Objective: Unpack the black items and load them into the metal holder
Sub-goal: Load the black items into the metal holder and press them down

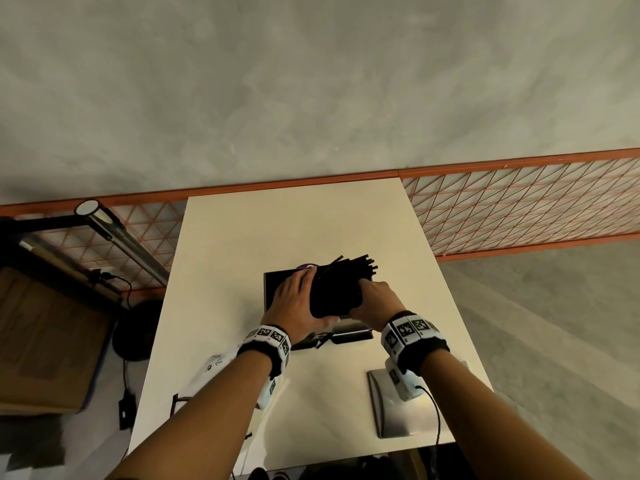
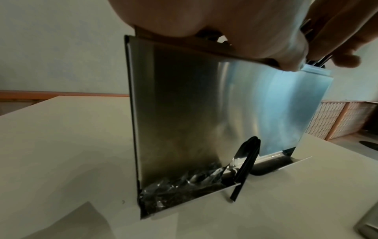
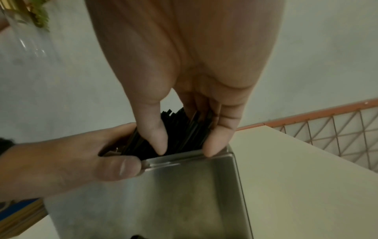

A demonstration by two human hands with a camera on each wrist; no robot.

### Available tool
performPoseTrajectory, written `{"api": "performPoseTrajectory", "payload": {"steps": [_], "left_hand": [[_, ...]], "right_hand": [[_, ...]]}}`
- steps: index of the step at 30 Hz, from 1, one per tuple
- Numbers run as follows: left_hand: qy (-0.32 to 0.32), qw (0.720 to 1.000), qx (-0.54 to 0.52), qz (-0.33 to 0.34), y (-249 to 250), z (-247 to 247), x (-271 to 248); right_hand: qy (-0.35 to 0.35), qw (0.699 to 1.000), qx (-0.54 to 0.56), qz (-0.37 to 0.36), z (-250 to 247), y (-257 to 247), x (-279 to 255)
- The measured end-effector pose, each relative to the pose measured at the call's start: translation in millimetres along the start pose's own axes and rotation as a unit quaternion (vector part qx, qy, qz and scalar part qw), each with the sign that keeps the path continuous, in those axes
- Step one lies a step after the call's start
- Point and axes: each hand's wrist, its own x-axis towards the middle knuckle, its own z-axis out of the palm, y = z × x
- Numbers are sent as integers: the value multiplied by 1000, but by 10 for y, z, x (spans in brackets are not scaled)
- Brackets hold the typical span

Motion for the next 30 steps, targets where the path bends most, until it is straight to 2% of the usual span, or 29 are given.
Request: {"api": "performPoseTrajectory", "payload": {"steps": [5, 9, 16, 20, 22, 26, 30], "left_hand": [[-8, 1000, 12, -10, 2, 8, -3], [-13, 1000, 8, -18, 18, -9, -6], [-21, 999, -4, -26, 14, -15, -7], [-23, 999, -6, -29, 19, -19, -4], [-29, 999, -10, -32, 24, -22, -4], [-37, 999, -9, -38, 23, -26, -2], [-29, 999, -11, -34, 26, -25, -9]], "right_hand": [[-61, 996, -60, -24, -109, -70, 84], [-125, 990, -48, -35, -171, -114, 96], [-194, 980, -37, -16, -155, -134, 272], [-172, 984, 26, -27, -146, -44, 388], [-184, 981, 60, -22, -147, -60, 382], [-195, 980, 43, -3, -116, -105, 342], [-238, 969, 62, -1, -114, -70, 360]]}}
